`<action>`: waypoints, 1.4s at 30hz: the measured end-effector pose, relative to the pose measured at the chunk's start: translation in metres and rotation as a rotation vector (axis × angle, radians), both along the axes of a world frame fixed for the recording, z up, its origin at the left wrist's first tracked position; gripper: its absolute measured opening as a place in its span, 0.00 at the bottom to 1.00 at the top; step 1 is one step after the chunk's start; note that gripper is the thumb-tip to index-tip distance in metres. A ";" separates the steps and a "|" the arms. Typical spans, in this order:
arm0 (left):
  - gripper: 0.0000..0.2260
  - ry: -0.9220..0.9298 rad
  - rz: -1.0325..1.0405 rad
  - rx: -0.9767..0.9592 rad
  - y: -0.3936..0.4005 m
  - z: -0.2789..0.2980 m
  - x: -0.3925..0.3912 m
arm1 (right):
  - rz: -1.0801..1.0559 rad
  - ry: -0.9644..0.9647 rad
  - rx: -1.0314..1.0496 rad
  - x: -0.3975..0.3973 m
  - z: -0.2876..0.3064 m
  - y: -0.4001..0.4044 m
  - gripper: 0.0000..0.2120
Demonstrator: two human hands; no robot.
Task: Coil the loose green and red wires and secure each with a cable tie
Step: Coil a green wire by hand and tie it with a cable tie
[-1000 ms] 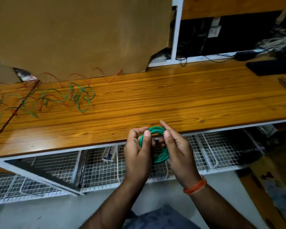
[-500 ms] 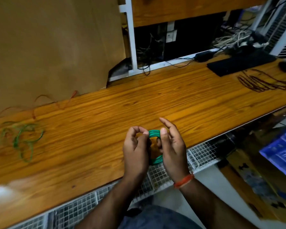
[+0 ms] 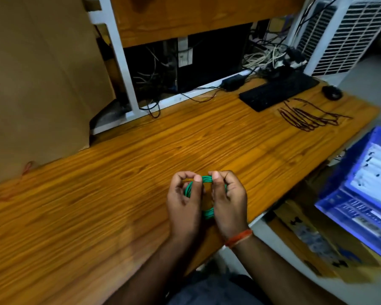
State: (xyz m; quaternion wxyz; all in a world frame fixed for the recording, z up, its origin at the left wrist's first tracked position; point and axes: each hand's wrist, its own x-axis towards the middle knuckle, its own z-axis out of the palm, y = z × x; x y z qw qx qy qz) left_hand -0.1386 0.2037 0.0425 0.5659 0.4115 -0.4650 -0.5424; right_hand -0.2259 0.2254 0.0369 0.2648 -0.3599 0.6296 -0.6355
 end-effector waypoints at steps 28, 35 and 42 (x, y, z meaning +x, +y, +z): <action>0.08 -0.272 -0.226 -0.015 -0.110 -0.059 -0.271 | 0.110 0.620 0.255 -0.373 -0.041 -0.097 0.10; 0.11 -0.314 -0.198 -0.016 -0.108 -0.060 -0.271 | -0.032 0.934 0.468 -0.409 -0.040 -0.126 0.13; 0.08 -0.318 -0.170 -0.030 -0.107 -0.060 -0.270 | -0.092 1.023 0.540 -0.411 -0.046 -0.131 0.09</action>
